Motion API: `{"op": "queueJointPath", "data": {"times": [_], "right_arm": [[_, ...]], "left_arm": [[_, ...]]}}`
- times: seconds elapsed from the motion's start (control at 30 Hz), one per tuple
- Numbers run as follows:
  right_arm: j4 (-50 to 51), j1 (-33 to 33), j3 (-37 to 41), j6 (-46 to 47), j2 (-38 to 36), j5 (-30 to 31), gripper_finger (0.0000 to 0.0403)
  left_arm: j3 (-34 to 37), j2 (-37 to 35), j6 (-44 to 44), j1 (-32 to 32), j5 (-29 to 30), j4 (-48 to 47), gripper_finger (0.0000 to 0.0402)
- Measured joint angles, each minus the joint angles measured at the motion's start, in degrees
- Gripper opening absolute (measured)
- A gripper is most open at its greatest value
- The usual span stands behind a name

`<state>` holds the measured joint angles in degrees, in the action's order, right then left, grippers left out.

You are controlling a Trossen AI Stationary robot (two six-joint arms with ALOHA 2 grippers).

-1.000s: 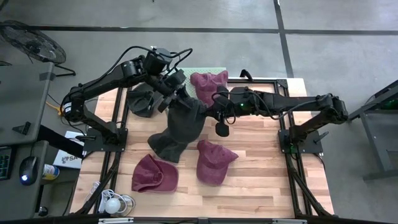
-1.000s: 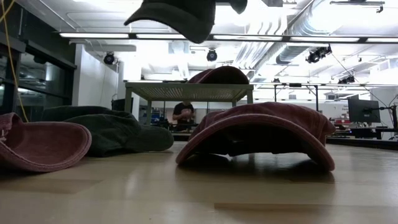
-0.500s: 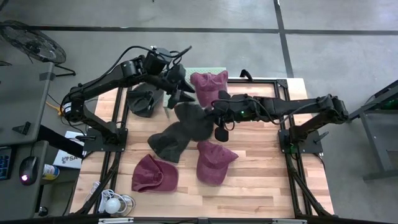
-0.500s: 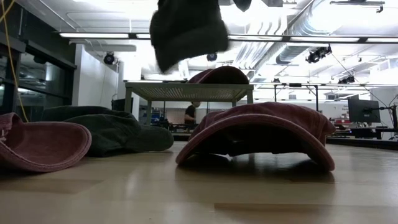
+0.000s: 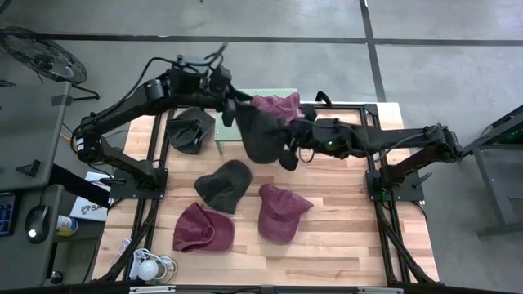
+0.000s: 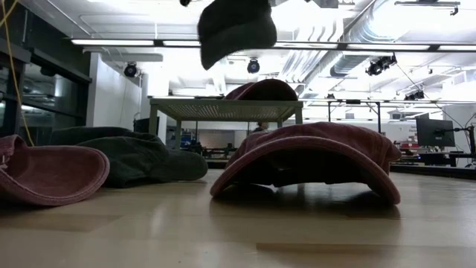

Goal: Pick & Place hat
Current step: Put the right black cap on the shelf

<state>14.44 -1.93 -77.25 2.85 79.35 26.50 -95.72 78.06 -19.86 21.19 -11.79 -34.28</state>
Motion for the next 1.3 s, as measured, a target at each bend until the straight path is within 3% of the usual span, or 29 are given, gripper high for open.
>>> {"op": "queueJointPath", "data": {"times": [0.23,0.37,0.77,1.03,1.3], "right_arm": [[-0.19,0.59,-5.41,-7.73,0.05,8.72,0.0],[-0.22,1.33,-6.66,-9.67,0.19,13.62,0.0],[-2.67,1.18,-7.19,-18.67,0.24,15.5,0.0],[-2.04,1.14,-7.19,-19.98,0.24,10.65,0.0],[-1.68,1.14,-7.17,-20.89,0.24,8.15,0.0]], "left_arm": [[-0.02,-1.34,-2.36,-4.63,8.04,5.94,0.022],[-0.04,-0.58,1.46,-8.43,16.92,8.27,0.022],[-0.02,3.39,3.11,-15.01,34.53,11.29,0.0226],[0.04,4.61,2.87,-15.24,34.57,12.97,0.0262],[0.0,5.63,-0.95,-15.21,34.86,14.2,0.0263]]}}
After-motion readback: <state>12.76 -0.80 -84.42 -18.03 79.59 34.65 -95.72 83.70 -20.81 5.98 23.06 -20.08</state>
